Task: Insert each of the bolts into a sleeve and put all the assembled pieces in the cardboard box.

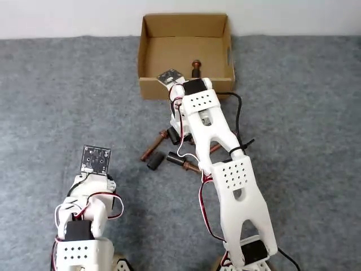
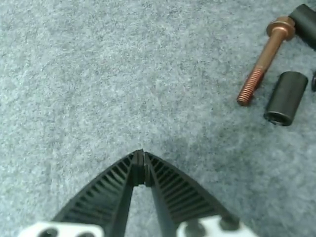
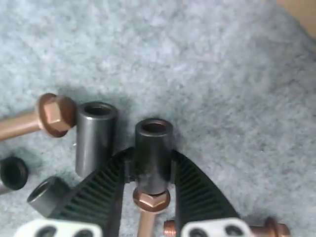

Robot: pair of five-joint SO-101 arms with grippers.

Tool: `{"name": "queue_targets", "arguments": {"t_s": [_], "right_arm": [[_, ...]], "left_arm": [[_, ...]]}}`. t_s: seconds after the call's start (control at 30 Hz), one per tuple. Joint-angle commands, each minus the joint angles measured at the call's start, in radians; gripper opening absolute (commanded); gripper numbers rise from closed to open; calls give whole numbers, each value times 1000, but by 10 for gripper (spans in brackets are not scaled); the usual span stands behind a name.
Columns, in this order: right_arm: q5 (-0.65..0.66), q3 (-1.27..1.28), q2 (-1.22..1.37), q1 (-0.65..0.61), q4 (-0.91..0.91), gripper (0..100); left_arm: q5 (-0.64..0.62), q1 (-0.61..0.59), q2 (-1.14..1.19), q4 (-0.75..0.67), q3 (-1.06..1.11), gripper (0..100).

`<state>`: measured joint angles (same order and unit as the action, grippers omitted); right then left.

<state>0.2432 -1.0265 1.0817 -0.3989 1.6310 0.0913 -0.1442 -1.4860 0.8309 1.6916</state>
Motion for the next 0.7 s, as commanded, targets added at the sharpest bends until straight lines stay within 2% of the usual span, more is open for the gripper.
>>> {"name": "queue_targets", "arguments": {"t_s": [0.0, 0.17, 0.3, 0.53, 0.67], "right_arm": [[-3, -6, -16, -18, 15, 9], [-8, -213, -16, -19, 170, 9], [-9, -253, -108, -13, 170, 9], [-60, 78, -450, -31, 168, 8], [-98, 313, -674, -27, 166, 8]], "left_arm": [[5, -6, -9, -26, -7, 5], [8, -6, -9, -28, -5, 5], [9, -6, -9, -28, -5, 5], [3, -5, -2, -48, -28, 5], [6, 5, -2, 54, -88, 5]]}}
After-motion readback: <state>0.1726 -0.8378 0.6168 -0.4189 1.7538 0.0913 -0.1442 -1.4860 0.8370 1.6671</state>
